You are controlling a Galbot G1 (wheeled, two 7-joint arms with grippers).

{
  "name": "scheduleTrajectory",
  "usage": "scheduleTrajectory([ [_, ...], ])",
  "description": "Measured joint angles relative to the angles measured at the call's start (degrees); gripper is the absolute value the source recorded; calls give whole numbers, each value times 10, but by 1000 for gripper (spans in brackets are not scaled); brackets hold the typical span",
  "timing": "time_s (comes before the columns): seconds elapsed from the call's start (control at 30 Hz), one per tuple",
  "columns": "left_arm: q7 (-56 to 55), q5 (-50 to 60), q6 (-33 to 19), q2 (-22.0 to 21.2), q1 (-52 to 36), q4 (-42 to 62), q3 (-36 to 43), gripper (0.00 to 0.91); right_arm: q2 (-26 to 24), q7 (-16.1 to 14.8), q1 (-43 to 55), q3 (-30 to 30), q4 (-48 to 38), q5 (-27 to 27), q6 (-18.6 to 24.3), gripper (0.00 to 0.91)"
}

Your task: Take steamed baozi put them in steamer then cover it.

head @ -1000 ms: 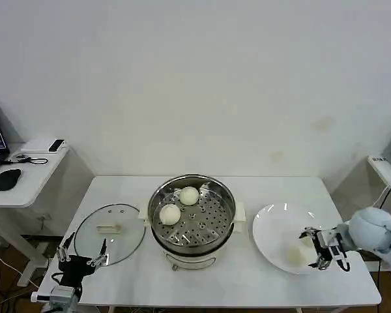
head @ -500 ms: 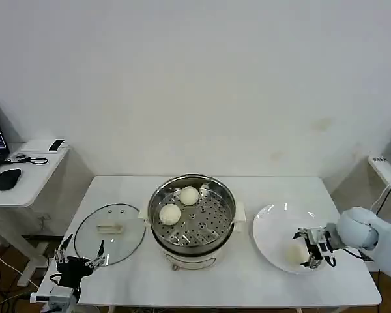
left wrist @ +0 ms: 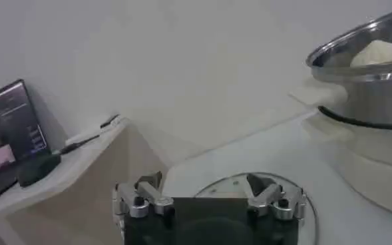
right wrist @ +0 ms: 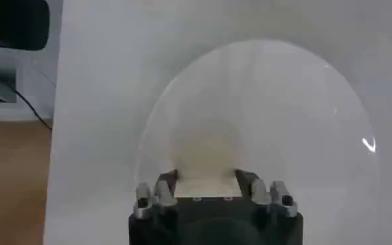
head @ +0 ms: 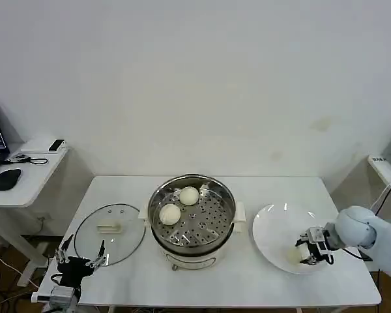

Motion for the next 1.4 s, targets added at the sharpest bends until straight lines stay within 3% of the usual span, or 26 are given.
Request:
scheduleTrajectory([
  [0.5,0,-2,0,3,-2,0,-1,907,-18,-28,51,-18,13,14,5,484],
  [0.9,0,-8,1,7,-8,5,4,907,-10,-33,221,-102,13,67,-4,484],
  [1.13,1,-16,3,10,-7,1,-3,907,27,-29,364,-192,-2,109,-7,484],
  [1.4,1,-23,5,4,-4,-7,-15,907,121,-19,496,-277,-29,158,-10,484],
])
